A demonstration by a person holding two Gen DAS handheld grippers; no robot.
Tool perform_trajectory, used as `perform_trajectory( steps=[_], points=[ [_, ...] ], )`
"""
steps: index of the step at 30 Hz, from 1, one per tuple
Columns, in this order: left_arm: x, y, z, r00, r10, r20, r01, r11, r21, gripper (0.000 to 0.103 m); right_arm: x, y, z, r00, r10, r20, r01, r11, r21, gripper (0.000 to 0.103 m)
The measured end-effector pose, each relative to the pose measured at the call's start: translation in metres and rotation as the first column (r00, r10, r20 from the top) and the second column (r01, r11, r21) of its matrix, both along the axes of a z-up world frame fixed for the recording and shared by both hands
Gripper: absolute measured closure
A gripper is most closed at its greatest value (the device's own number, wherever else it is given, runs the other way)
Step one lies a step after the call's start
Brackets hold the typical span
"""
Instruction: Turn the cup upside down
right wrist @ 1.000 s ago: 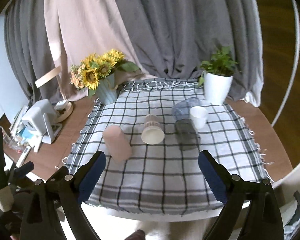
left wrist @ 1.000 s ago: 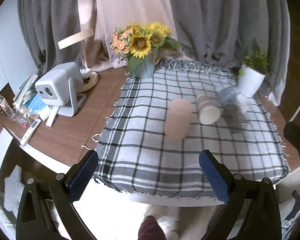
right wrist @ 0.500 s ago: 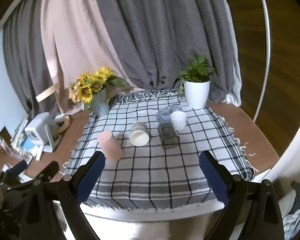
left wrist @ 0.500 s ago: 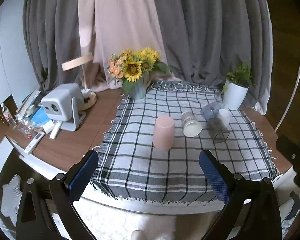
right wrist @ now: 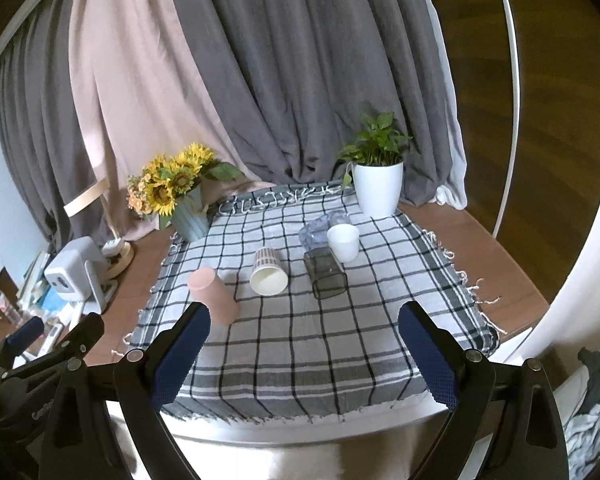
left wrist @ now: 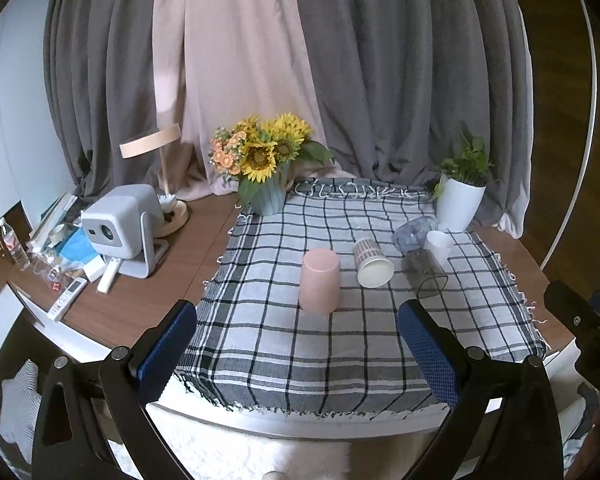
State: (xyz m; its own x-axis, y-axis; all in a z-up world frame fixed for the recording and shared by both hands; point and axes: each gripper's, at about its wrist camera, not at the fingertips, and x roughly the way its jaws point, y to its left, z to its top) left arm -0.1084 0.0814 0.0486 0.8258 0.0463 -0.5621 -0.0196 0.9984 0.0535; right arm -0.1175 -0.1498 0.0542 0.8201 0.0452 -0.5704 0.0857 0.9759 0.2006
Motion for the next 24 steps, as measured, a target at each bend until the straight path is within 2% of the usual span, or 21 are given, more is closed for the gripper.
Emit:
perform_trajectory(
  steps=[24],
  points=[
    [-0.001,-0.0062,-0.0006,1.0,0.001,-0.004,-0.001,1.0,0.004,0.0,-0.0025,0.0039,0.0014,1.0,0.006,0.001,-0.006,1.0,-0.012,0.008]
  ],
)
